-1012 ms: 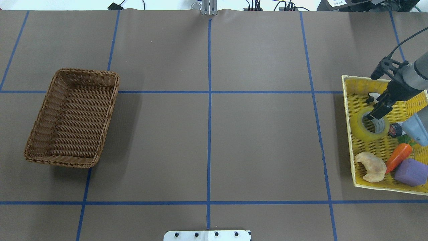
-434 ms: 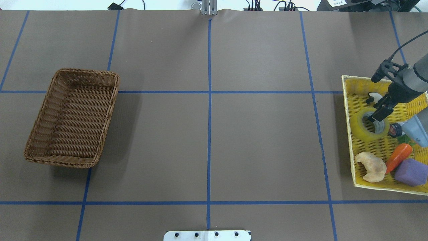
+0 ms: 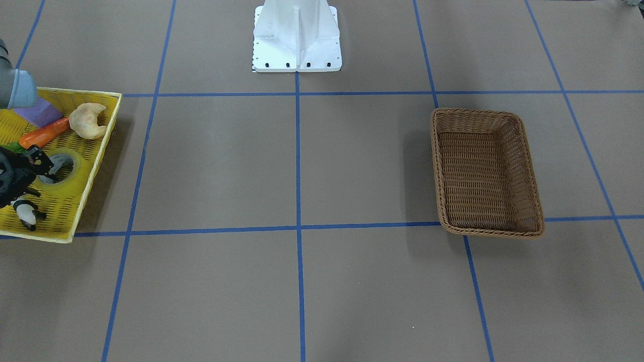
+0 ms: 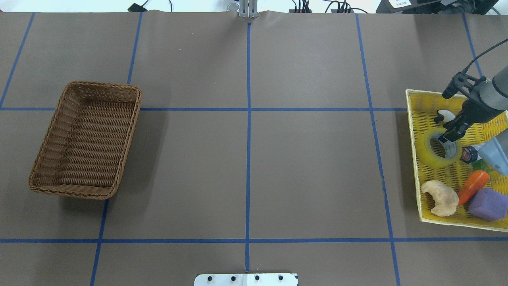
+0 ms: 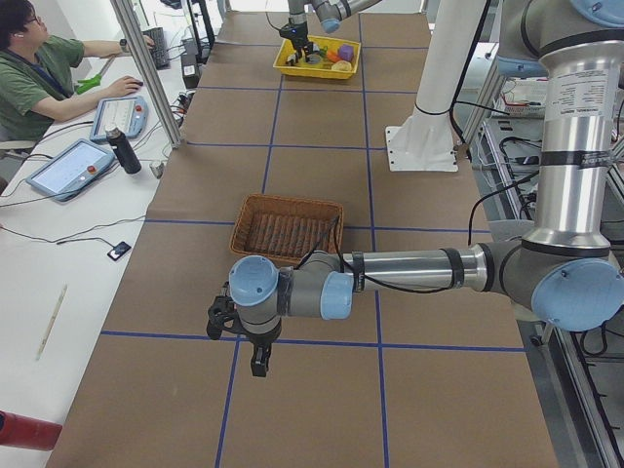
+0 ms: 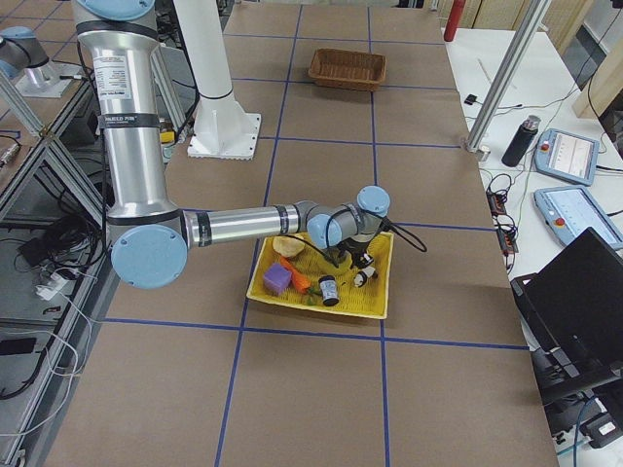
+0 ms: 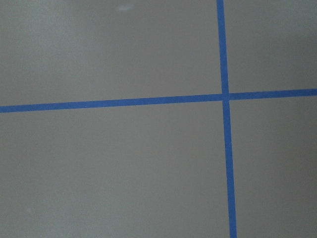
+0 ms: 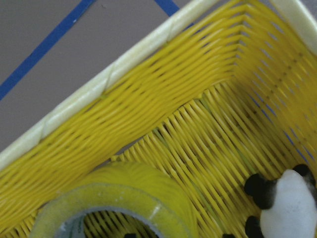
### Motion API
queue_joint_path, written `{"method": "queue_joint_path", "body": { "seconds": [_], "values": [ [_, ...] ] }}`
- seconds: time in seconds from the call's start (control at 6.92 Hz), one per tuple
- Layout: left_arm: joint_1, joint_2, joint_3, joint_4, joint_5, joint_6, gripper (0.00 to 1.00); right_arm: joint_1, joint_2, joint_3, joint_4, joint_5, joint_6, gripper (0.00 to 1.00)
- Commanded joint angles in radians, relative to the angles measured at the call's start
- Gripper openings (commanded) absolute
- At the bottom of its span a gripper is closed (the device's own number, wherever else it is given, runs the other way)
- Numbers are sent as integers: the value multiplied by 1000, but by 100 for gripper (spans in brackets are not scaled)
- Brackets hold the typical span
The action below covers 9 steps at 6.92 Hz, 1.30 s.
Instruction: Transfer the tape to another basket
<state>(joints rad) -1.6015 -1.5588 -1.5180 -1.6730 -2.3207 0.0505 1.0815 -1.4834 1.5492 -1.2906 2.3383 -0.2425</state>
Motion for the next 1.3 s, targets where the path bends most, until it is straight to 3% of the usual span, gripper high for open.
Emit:
{"method": "queue_joint_path", "body": {
  "seconds": [0.0,0.29,0.58,0.72,0.87,1.01,1.16],
  "values": [
    [0,-1,1,1,0,0,98,2,-5,0,1,-8,0,16],
    [0,-3,-1,-1,0,0,98,21,-2,6,1,13,0,0],
    [0,-6,-1,1,0,0,98,162,5,20,-1,177,2,0],
    [0,-9,-2,1,1,-1,98,175,0,41,5,225,3,0],
    [0,-15,-11,1,-3,-3,98,172,18,61,4,284,55,0],
    [0,-47,-10,-7,-3,-103,87,172,78,61,11,329,215,0],
    [0,-55,2,-134,-3,-188,87,167,133,72,17,340,405,0]
  ]
}}
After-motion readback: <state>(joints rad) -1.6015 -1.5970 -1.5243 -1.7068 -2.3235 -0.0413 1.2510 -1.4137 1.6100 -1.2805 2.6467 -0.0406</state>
